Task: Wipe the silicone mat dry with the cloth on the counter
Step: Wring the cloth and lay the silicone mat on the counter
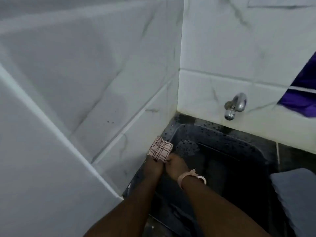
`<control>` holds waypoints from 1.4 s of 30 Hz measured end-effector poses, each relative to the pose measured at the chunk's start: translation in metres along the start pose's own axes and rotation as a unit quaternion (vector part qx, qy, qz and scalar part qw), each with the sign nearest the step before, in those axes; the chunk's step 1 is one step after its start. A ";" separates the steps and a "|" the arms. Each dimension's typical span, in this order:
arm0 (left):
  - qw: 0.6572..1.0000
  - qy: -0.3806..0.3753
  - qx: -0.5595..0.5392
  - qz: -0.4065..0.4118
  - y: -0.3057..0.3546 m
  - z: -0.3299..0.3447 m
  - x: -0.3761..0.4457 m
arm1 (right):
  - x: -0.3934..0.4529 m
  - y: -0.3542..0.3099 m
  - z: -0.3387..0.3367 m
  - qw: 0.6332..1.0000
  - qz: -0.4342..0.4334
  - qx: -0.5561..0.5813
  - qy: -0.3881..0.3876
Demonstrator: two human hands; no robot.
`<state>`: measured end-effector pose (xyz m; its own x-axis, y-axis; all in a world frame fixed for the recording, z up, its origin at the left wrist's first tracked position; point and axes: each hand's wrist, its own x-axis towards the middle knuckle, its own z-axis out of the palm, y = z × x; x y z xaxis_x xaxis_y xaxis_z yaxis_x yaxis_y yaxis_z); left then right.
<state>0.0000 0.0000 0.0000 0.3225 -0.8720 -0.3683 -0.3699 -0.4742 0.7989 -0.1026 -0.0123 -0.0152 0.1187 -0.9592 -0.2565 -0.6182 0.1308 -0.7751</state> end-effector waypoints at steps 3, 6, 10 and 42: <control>0.993 0.032 -0.063 -0.090 0.001 0.011 0.036 | 0.037 0.005 0.018 0.994 0.058 0.091 0.006; 0.977 0.083 -0.082 -0.178 0.003 0.021 0.058 | 0.059 0.006 0.027 0.973 0.077 0.216 0.014; 0.952 0.135 -0.108 -0.252 0.004 0.034 0.078 | 0.088 0.014 0.037 0.933 0.114 0.341 0.013; 0.891 -0.405 -0.189 -0.080 0.084 0.215 -0.120 | -0.154 0.201 -0.197 0.802 0.228 0.469 0.292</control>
<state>-0.2576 0.0389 0.0089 -0.4462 -0.6714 -0.5917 -0.0055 -0.6591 0.7520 -0.3982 0.1121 -0.0181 -0.5066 -0.6757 -0.5356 0.3949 0.3704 -0.8408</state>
